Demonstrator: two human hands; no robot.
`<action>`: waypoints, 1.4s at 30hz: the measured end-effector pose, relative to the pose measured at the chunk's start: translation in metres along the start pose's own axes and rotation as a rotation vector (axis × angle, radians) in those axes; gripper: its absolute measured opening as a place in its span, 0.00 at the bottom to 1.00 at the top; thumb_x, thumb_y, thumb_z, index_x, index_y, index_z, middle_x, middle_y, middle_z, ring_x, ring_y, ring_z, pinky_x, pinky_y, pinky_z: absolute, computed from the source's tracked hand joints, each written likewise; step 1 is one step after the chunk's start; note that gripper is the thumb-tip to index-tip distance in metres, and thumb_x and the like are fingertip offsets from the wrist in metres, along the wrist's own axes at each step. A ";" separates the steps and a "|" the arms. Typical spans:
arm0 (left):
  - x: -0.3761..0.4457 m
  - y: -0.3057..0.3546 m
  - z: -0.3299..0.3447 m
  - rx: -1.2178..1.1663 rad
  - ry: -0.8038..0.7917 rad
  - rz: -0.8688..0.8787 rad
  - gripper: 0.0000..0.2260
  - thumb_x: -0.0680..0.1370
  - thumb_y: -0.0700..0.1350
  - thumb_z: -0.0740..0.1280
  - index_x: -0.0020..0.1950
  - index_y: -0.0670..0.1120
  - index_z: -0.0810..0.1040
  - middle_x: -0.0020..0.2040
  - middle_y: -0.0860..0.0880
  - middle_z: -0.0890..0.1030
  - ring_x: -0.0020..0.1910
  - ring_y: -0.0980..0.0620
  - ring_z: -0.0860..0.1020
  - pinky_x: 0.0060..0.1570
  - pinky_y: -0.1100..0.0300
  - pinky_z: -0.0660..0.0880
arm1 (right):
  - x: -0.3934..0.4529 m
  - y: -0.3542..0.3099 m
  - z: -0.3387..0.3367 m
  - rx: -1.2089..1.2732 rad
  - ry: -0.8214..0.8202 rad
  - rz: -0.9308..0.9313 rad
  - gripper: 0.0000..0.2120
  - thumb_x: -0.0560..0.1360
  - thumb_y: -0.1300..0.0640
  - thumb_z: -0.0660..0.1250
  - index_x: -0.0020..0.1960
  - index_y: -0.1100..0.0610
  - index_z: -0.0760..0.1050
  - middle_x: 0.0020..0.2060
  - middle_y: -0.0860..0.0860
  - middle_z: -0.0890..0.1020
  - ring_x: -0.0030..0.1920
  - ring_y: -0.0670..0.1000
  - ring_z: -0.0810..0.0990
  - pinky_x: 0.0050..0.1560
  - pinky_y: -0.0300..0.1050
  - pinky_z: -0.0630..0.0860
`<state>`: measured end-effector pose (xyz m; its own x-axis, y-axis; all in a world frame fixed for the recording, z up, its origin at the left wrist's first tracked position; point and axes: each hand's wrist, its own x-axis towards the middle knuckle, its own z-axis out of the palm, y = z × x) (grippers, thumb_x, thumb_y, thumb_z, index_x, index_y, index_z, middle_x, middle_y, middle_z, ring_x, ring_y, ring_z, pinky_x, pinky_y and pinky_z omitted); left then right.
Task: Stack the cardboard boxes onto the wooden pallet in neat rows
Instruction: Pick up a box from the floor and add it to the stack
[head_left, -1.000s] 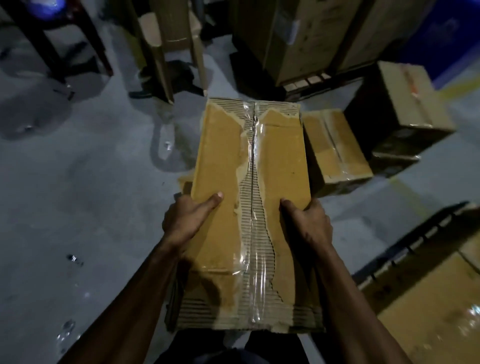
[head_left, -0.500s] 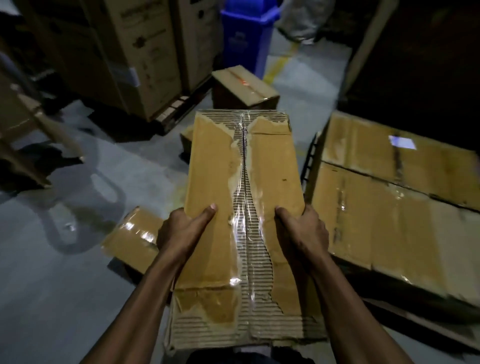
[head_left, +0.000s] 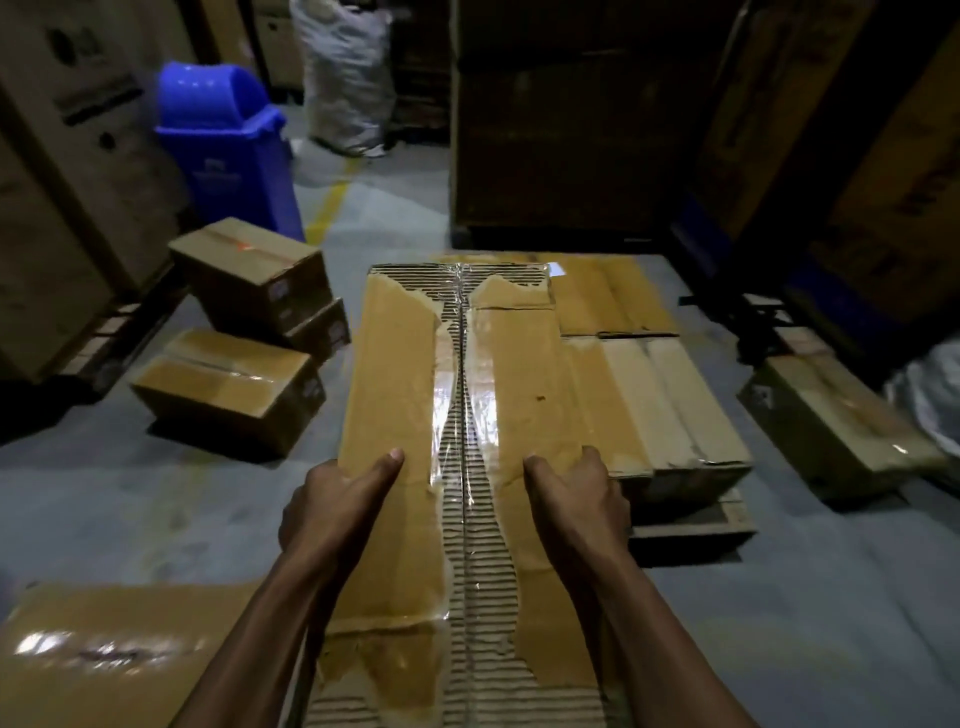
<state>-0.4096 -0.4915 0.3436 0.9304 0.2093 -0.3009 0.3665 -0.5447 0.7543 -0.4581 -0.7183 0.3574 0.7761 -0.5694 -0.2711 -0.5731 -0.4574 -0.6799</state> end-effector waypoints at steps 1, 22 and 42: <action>-0.009 0.014 0.017 0.009 -0.018 0.016 0.28 0.70 0.74 0.66 0.52 0.51 0.75 0.46 0.48 0.82 0.45 0.42 0.81 0.51 0.45 0.80 | 0.004 0.013 -0.019 0.001 0.029 0.013 0.37 0.74 0.34 0.62 0.74 0.56 0.63 0.65 0.59 0.76 0.63 0.62 0.74 0.57 0.52 0.72; 0.024 0.223 0.290 0.204 -0.196 0.264 0.32 0.69 0.76 0.64 0.48 0.46 0.76 0.41 0.48 0.80 0.40 0.46 0.78 0.39 0.57 0.72 | 0.194 0.141 -0.211 0.108 0.284 0.203 0.31 0.75 0.35 0.64 0.68 0.55 0.68 0.61 0.57 0.77 0.60 0.62 0.75 0.54 0.51 0.70; 0.175 0.342 0.494 0.220 -0.266 0.033 0.45 0.62 0.81 0.55 0.58 0.46 0.80 0.49 0.46 0.84 0.45 0.43 0.82 0.48 0.52 0.79 | 0.501 0.166 -0.257 -0.037 0.088 0.321 0.28 0.72 0.33 0.63 0.63 0.51 0.68 0.56 0.54 0.78 0.55 0.59 0.77 0.55 0.55 0.76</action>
<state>-0.1246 -1.0421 0.2607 0.8971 -0.0148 -0.4415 0.2988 -0.7157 0.6312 -0.2316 -1.2552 0.2840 0.5296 -0.7447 -0.4061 -0.7949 -0.2687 -0.5439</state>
